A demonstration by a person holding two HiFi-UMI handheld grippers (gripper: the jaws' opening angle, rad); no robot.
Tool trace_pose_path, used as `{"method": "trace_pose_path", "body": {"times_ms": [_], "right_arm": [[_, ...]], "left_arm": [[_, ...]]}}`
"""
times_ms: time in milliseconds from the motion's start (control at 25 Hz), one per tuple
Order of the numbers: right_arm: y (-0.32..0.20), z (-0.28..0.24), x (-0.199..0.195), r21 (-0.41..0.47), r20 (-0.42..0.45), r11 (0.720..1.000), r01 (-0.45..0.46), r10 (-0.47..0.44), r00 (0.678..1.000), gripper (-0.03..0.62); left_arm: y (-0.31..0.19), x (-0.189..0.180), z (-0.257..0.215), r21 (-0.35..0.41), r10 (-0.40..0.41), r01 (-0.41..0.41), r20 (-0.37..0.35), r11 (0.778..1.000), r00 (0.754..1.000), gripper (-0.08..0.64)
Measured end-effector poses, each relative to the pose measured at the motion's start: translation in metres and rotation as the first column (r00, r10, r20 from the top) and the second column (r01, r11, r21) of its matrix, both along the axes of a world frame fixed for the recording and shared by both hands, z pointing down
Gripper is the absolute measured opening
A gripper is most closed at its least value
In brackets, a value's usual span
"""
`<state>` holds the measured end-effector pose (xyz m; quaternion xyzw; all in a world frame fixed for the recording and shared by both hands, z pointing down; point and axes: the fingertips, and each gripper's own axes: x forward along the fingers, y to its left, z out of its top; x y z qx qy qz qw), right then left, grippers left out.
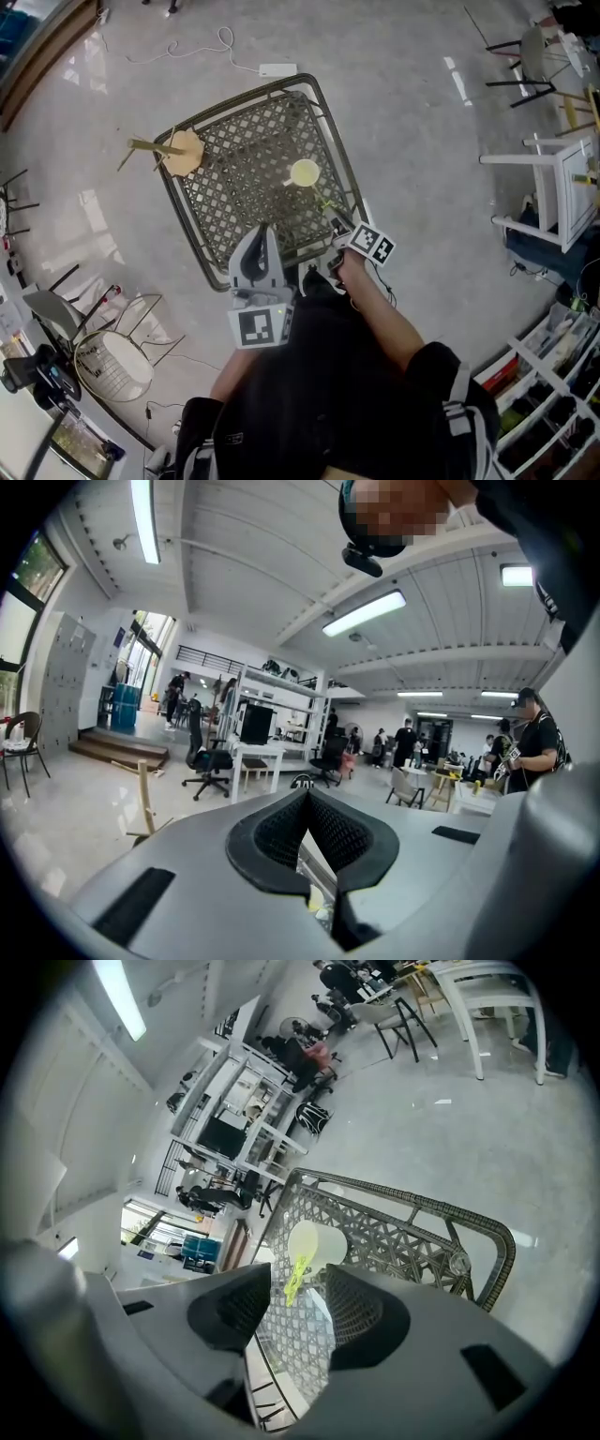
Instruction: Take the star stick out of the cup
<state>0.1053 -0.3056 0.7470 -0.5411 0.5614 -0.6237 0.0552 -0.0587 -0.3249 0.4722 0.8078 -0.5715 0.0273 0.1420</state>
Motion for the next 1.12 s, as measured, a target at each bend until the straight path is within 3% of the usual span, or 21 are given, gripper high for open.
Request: {"method": "trace_pose_path", "body": {"times_ms": [200,480,720,1120], "right_arm": [[-0.008,0.010,-0.006,-0.023,0.027,1.000,-0.006,0.007,1.000,0.120],[-0.011,0.016,-0.005,-0.051,0.000,0.999,-0.001,0.001,1.000,0.032],[-0.009,0.016,-0.004,-0.053,-0.010,0.999,-0.005,0.005,1.000,0.032],[0.016,-0.008,0.004,0.002,-0.029,1.000,0.002,-0.002,1.000,0.023]], "left_arm": [[-0.006,-0.006,0.010,0.007,0.022,-0.023,0.056,1.000,0.998,0.015],[-0.003,-0.010,0.009,-0.015,-0.022,0.023,0.025,1.000,0.999,0.015],[0.004,-0.012,0.006,-0.001,-0.035,0.035,0.018,0.999,0.999,0.015],[0.046,-0.010,-0.018,0.091,-0.040,0.035,0.049,0.995,0.998,0.015]]}}
